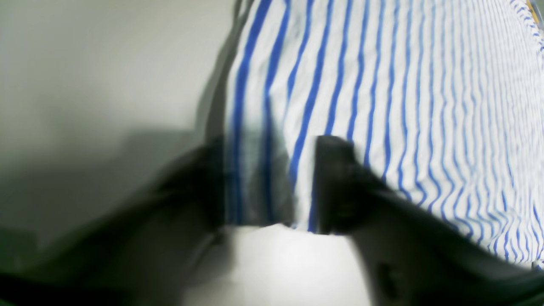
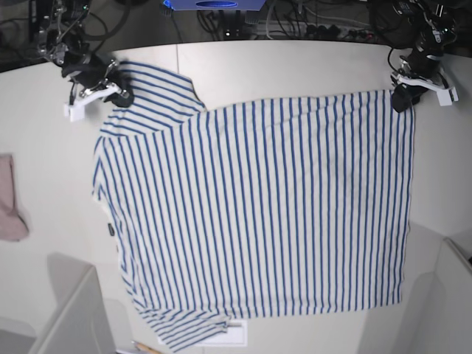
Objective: Fold the T-shirt properly
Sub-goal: 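Lift the shoulder corners and pull them toward the robot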
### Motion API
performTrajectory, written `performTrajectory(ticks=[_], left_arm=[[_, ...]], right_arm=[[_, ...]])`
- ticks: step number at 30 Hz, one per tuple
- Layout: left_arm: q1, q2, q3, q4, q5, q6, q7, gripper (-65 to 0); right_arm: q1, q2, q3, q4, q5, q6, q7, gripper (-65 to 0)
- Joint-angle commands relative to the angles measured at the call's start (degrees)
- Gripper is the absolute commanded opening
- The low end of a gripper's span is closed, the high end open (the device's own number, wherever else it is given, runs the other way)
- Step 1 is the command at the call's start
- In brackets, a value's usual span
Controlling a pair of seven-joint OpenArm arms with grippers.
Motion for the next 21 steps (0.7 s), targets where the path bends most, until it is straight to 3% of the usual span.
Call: performTrajectory(ticks=[1,4,6,21], left_arm=[[0.78,0.25,0.02,-0.78,3.59,1.13,4.3,-50.5],[0.78,0.25,-0.07,-0.86,3.59,1.13,4.21,-61.2],[0.78,0.16,-0.07,-0.34,3.59,1.13,4.21,-65.0],[7.28,-2.74,0.02,6.87,4.03,1.13,4.04,-65.0]], right_arm=[[-0.69,0.65,0.02,0.15,-1.75,-1.23,-1.36,-65.0],[-0.78,0.65,0.02,0.15,-1.75,-1.23,-1.36,-65.0],[-0.78,0.65,0.02,0.15,-1.75,-1.23,-1.36,-65.0],[-6.75,0.12,3.45,4.02,-1.75,-0.7,-1.18,-65.0]])
